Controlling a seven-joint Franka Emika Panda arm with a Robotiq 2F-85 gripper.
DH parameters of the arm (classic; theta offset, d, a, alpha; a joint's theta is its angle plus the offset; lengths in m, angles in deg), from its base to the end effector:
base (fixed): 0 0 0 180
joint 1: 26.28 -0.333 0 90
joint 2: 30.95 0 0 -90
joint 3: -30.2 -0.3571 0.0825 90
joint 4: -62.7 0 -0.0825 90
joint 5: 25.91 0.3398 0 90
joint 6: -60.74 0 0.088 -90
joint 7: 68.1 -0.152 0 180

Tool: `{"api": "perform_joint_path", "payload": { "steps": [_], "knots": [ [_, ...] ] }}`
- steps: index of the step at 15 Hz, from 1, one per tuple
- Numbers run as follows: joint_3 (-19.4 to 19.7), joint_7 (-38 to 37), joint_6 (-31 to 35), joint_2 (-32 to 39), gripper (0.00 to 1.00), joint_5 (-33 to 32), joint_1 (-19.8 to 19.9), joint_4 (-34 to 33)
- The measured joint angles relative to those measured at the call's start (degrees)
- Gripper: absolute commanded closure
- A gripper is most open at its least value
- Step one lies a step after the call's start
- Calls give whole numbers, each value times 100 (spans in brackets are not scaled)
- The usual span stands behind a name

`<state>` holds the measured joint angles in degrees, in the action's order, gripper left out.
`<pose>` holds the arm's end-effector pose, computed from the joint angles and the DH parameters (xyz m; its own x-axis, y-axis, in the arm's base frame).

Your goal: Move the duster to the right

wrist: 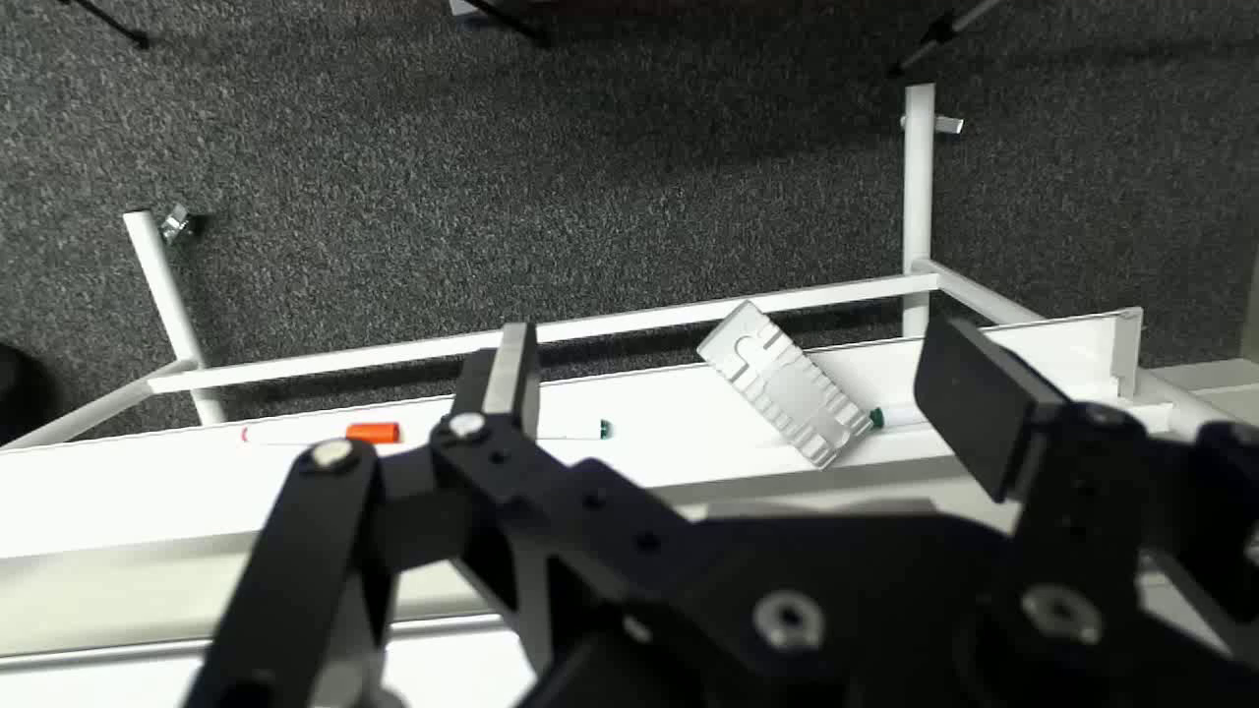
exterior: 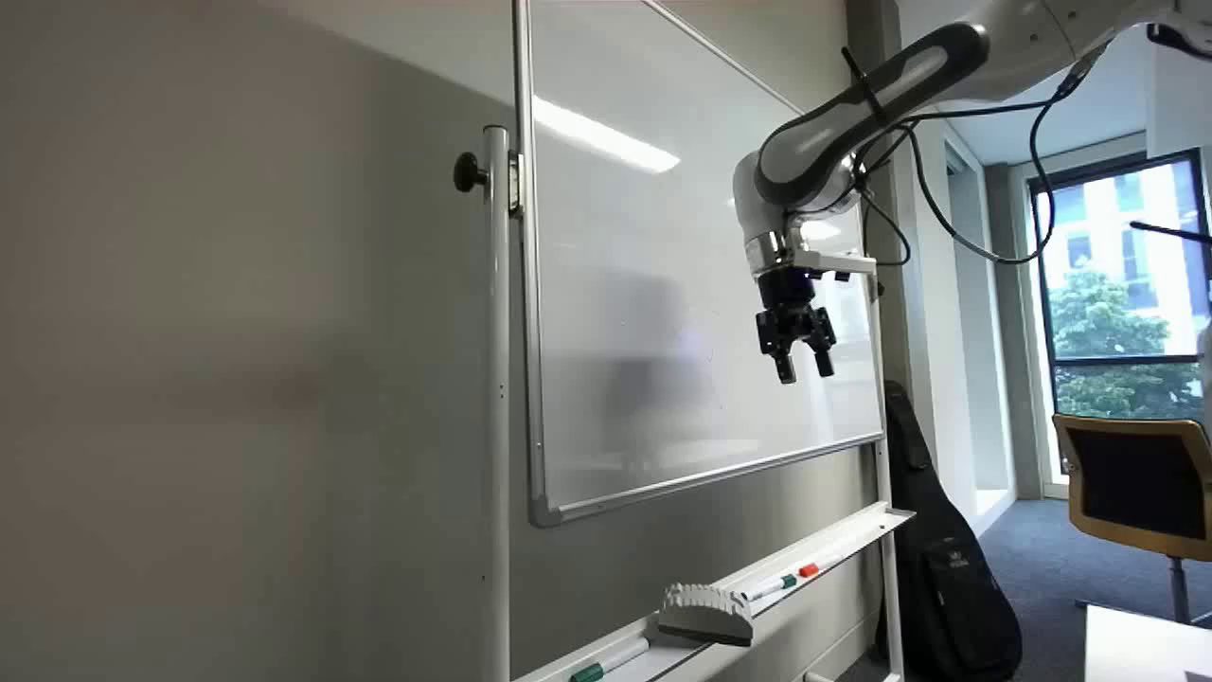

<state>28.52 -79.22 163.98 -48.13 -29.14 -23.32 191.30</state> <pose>0.3851 -0.0150 0.4885 0.9705 -0.2040 -0.1284 -0.1938 -0.9771 0.0875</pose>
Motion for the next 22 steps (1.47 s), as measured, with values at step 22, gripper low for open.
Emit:
{"api": "perform_joint_path", "payload": {
  "steps": [22],
  "knots": [
    [-57,566,3806,1668,0,-1301,-366,996]
  ]
}}
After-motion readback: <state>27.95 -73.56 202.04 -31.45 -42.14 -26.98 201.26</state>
